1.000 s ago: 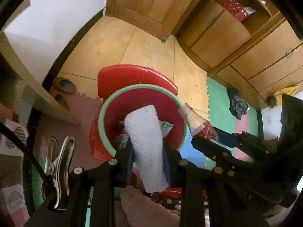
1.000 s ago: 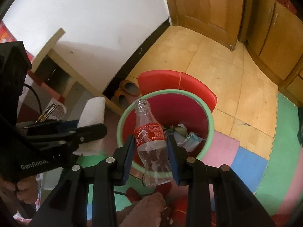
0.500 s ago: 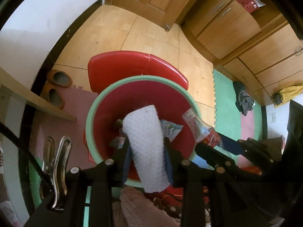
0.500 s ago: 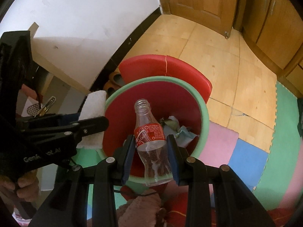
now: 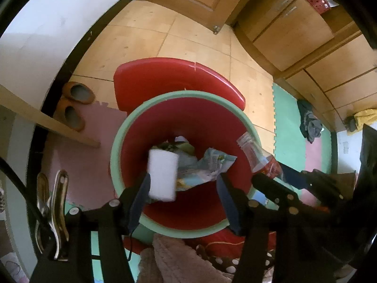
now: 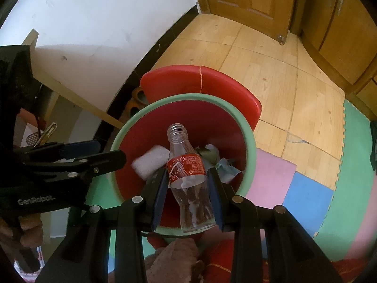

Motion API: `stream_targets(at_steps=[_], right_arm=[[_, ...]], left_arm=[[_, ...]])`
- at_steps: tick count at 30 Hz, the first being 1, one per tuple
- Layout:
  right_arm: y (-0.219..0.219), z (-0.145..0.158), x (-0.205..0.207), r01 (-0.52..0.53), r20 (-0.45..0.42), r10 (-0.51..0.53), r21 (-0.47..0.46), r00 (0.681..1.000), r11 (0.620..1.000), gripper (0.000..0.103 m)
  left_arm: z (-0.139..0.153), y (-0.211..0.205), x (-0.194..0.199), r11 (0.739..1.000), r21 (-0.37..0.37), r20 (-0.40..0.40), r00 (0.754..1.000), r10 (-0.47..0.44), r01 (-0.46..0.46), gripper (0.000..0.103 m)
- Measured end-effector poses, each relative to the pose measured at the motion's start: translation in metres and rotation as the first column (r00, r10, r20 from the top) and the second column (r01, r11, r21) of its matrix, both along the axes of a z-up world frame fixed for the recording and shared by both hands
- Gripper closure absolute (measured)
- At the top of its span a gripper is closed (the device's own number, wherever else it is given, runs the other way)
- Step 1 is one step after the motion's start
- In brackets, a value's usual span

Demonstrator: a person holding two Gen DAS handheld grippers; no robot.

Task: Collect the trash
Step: 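Open the left tool to drop the paper towel while the right tool releases the bottle, then move both open tools away from the bin back toward the bed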

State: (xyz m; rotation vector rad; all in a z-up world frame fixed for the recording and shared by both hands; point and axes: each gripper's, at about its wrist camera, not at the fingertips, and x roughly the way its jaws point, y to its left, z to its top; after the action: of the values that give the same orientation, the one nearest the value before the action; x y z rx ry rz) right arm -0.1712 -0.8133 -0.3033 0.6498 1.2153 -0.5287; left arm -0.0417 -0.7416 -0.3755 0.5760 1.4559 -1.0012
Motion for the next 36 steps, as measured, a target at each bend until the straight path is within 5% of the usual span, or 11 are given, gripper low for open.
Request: stream_targets(at_steps=[13, 17, 36], right_arm=[[-0.003, -0.004, 0.014, -0.01, -0.009, 0.01, -0.023, 1.0, 1.0, 0.068], [0.001, -0.001, 0.017, -0.028, 0.002, 0.028, -0.036, 1.0, 0.999, 0.051], [0.018, 0.045, 0.019, -0.023, 0.046, 0.028, -0.103, 0.999, 0.994, 0.048]], left_arm=[[0.019, 0.018, 0.006, 1.0, 0.011, 0.031, 0.999, 0.023, -0.023, 0.041], [0.025, 0.022, 0.007, 0.999, 0.008, 0.031, 0.999, 0.033, -0.034, 0.041], [0.062, 0.036, 0.012, 0.995, -0.061, 0.034, 0.996, 0.079, -0.077, 0.041]])
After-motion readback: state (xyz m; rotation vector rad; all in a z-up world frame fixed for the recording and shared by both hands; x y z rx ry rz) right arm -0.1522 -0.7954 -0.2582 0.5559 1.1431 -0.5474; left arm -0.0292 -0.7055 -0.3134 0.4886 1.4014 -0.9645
